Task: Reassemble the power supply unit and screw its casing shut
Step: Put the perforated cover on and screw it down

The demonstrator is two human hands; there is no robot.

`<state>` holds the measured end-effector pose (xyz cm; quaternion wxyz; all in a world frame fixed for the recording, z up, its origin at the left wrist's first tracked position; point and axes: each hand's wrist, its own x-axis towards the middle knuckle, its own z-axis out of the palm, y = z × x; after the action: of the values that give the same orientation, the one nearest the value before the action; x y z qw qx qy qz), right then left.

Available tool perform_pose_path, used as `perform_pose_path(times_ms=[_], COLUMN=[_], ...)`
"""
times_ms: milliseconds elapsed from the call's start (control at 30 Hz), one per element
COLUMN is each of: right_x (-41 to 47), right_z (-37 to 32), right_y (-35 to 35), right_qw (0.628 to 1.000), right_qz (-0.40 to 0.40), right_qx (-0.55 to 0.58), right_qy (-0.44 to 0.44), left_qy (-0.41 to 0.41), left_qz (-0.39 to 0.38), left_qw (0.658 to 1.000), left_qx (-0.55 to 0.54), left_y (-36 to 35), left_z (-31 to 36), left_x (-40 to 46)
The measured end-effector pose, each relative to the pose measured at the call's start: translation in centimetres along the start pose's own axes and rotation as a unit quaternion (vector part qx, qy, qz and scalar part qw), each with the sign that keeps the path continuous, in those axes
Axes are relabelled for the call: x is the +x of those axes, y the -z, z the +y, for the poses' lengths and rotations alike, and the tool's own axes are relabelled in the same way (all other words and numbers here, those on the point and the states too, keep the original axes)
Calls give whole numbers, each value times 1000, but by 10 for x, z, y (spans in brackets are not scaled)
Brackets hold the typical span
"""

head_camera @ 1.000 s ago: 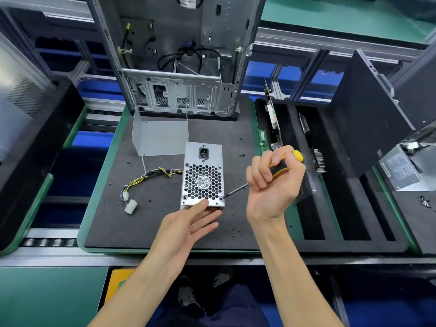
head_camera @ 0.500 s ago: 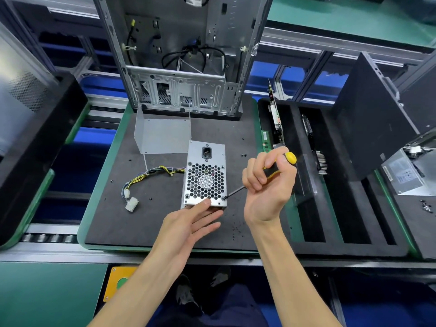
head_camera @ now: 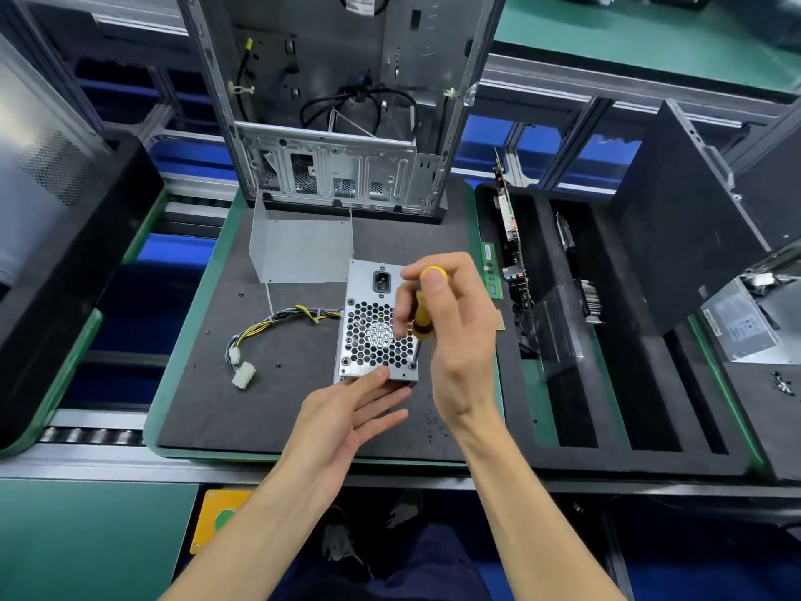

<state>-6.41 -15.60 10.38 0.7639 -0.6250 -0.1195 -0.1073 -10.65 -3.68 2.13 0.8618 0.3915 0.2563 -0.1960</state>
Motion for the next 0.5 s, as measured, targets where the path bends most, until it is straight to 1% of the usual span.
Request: perform_pose_path(times_ms=[233, 333, 433, 500], right_x=[4, 4, 6, 7], right_z=[1, -2, -7, -6], right_y=[-2, -1, -5, -3], right_qw=[999, 998, 999, 999], right_qz=[-33, -28, -12, -22], right_qx=[-24, -48, -26, -20], right_qy=[-27, -30, -34, -33], left_qy=[-1, 1, 0, 0], left_qz=[2, 4, 3, 1], left_qw=[1000, 1000, 1000, 1000], left_qx=[3, 2, 2, 0], left_y=[-2, -1, 0, 0], left_z=[0, 0, 0, 0], left_x=[0, 0, 1, 1])
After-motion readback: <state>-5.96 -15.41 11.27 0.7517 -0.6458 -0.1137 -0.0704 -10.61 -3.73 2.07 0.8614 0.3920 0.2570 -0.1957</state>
